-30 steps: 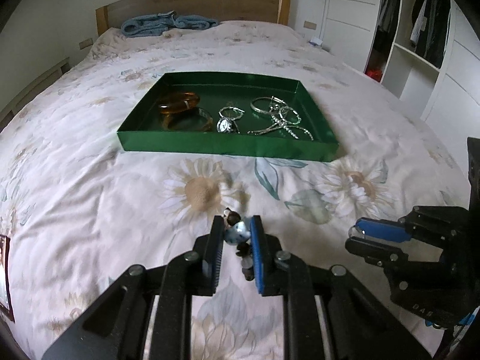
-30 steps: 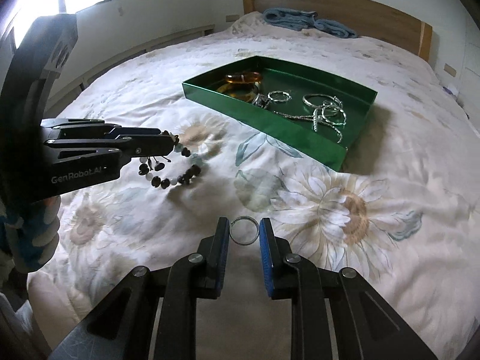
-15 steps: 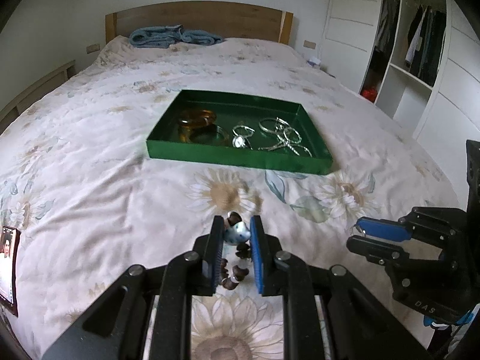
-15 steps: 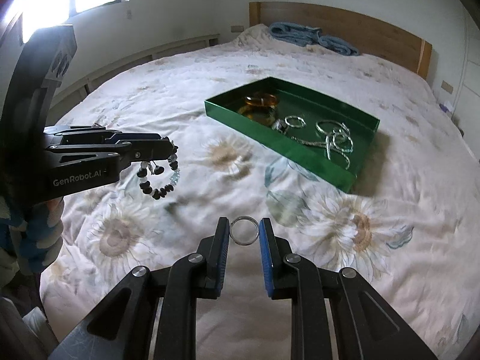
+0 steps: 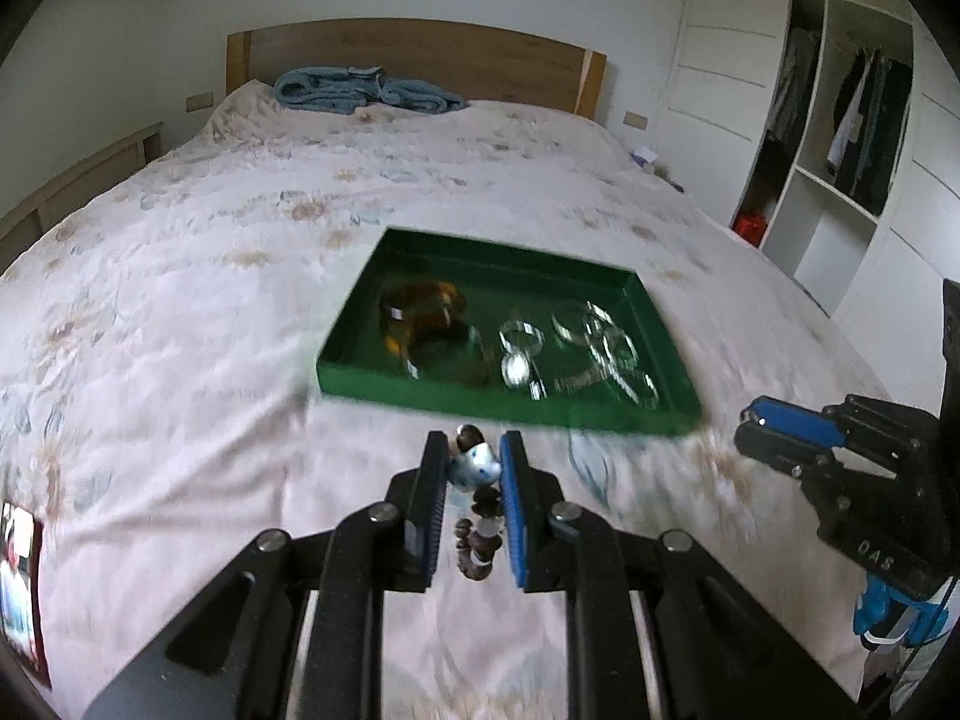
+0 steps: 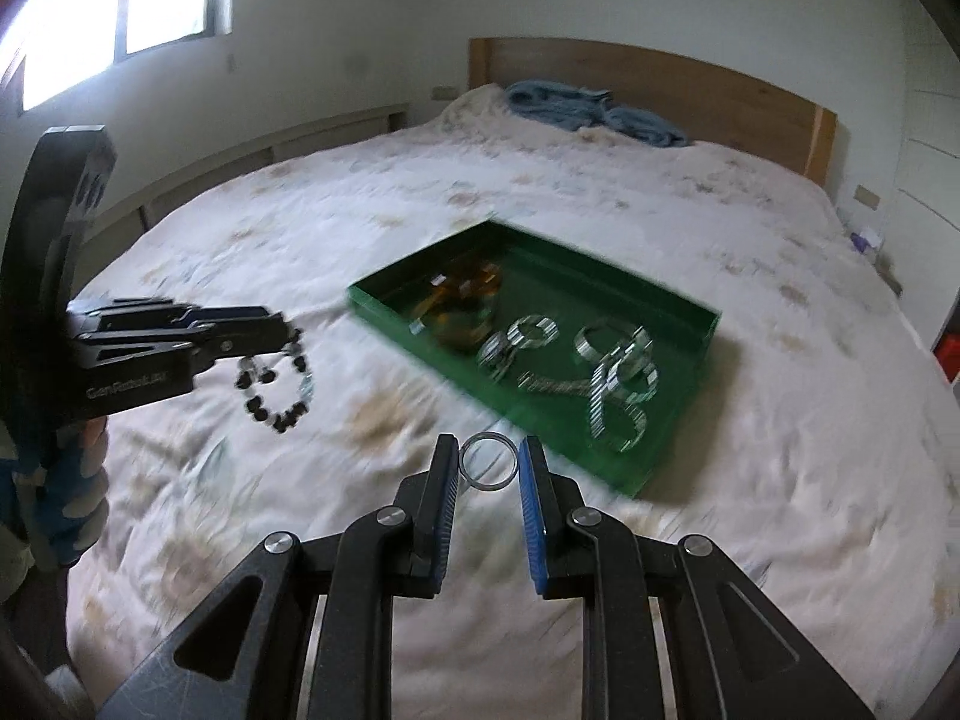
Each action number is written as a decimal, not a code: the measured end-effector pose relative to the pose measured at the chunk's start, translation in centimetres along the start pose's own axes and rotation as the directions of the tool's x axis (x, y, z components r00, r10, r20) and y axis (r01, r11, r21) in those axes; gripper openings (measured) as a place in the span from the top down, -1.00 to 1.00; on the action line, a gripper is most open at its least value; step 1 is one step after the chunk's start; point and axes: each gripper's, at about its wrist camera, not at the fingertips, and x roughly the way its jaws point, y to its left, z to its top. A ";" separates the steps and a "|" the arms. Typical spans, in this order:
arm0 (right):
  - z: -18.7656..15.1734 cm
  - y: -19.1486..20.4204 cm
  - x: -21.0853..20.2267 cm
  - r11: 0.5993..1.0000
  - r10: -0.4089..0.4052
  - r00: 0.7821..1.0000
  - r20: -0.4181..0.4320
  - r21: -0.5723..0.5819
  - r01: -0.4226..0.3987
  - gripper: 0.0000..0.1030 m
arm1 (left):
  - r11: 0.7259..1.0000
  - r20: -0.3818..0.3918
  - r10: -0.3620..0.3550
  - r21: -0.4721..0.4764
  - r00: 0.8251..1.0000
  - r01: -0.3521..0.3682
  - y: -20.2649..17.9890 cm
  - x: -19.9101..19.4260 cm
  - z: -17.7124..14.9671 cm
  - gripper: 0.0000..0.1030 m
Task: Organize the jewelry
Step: 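Carry the bracelet and ring into the green tray and open both tools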
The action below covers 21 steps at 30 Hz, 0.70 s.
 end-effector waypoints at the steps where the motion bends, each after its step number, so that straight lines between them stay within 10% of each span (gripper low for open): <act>1: 0.5 -0.5 0.2 1.000 -0.008 1.000 0.007 0.006 0.008 0.61 | 1.000 0.005 -0.001 -0.005 1.000 0.001 0.2 0.6 0.9 0.69; 11: 6.7 -6.1 6.6 0.992 -0.028 0.997 0.069 0.122 0.020 0.61 | 1.000 -0.027 0.016 0.006 1.000 -0.016 0.0 9.1 6.9 0.69; 21: 8.4 -8.0 16.7 0.988 0.014 0.998 -0.068 0.153 -0.003 0.61 | 0.997 -0.092 0.048 0.072 0.995 -0.042 -0.8 18.1 9.8 0.69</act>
